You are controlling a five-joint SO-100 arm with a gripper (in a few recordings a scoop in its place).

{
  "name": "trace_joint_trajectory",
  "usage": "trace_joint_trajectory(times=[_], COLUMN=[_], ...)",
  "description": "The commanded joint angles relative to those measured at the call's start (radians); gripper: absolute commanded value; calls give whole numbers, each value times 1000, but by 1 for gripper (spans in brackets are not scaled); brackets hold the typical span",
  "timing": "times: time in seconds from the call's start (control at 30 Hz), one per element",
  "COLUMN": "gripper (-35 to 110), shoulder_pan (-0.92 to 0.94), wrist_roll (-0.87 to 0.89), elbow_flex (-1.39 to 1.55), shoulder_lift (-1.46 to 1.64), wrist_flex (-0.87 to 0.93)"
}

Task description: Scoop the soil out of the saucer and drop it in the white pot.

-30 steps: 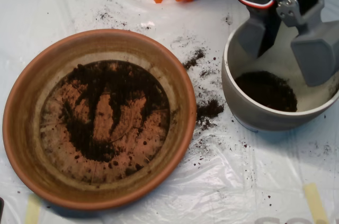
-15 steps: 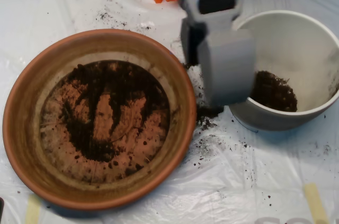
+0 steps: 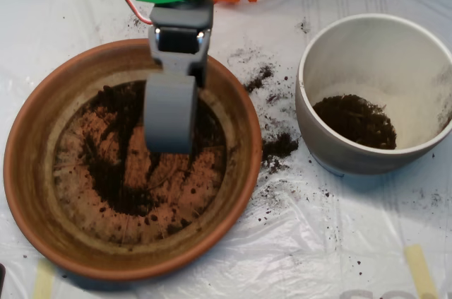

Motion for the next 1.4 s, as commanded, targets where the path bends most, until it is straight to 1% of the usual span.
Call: trace_joint_trajectory(times=[0.0, 0.07, 0.13, 0.33, 0.57, 0.83, 1.0, 1.13, 1.23, 1.3, 1.37], gripper=[55, 60, 61, 61, 63, 64, 64, 58, 46, 41, 41], shoulder_pan=[78, 114, 147, 219, 242, 287, 307, 310, 316, 321, 327], wrist_roll=[8, 8, 11, 2, -21, -34, -58, -77, -84, -91, -100], elbow_flex=[15, 18, 2, -186, -285, -595, -623, -641, -640, -650, -650], shoulder_lift=[-6, -78, -163, -456, -514, -769, -821, -848, -851, -862, -864], wrist_flex=[-15, -20, -25, 38, 48, 195, 195, 207, 207, 212, 210])
